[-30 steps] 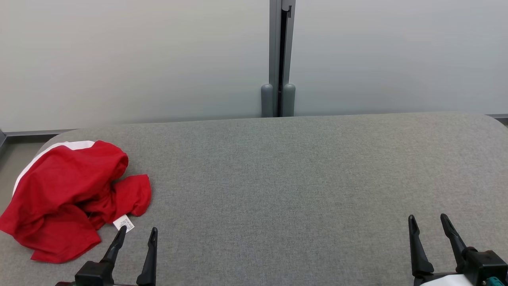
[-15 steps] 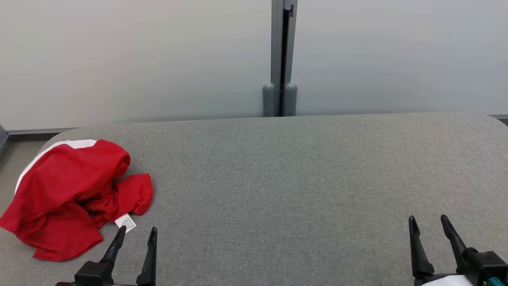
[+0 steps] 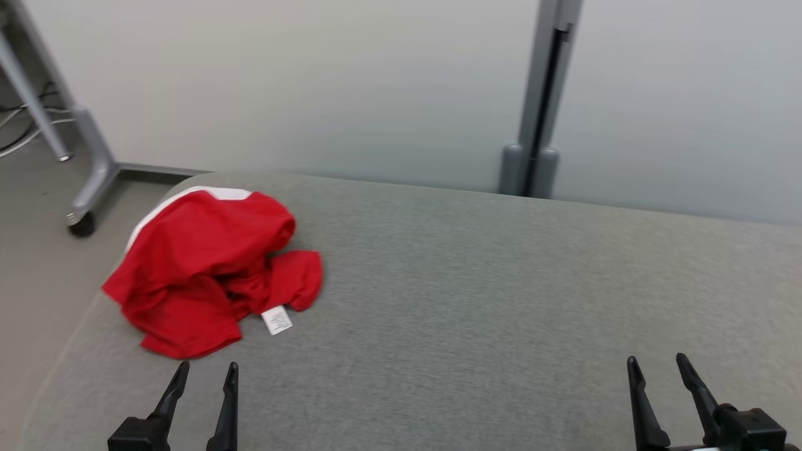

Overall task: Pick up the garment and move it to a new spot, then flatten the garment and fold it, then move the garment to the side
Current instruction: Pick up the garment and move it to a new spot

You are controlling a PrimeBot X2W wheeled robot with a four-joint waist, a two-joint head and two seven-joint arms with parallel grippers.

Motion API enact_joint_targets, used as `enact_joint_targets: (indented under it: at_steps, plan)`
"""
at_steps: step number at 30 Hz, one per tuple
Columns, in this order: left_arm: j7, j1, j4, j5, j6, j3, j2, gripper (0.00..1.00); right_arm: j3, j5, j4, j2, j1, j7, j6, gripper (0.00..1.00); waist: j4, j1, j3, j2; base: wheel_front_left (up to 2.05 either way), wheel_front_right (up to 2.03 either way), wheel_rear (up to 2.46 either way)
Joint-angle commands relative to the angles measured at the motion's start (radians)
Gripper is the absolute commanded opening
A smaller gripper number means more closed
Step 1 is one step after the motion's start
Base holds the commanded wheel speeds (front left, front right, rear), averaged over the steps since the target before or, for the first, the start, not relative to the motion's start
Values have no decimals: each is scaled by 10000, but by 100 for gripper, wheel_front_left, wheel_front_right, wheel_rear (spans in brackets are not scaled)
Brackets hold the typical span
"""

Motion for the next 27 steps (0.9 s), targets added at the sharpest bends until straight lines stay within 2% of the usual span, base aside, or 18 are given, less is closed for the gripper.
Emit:
enact_joint_targets:
  at_steps: [1,8,14,17,22,27]
  plan:
    - [-3,143,19,-11,7,95,34,100,67,67,21,-55,-21,-48,18,100,813,0,-142,0,0,0,0]
    - [-3,362,-129,17,4,278,90,100,438,121,111,-56,-193,-48,18,100,1587,0,-186,0,0,0,0]
    - [-3,61,-180,-116,3,223,187,100,580,107,78,-59,-331,-48,17,100,1567,0,55,0,0,0,0]
    - [50,-330,80,-446,2,-106,331,100,617,43,-8,-61,-362,-48,17,100,1471,0,317,0,0,0,0]
    - [1430,-2186,359,-1518,2,-728,795,100,658,-239,-173,-286,-798,-48,17,100,1269,0,1534,0,0,0,0]
    - [2752,-4184,725,-2481,1,-755,1151,100,761,-365,-353,-698,-1387,-48,17,100,1049,0,2715,0,0,0,0]
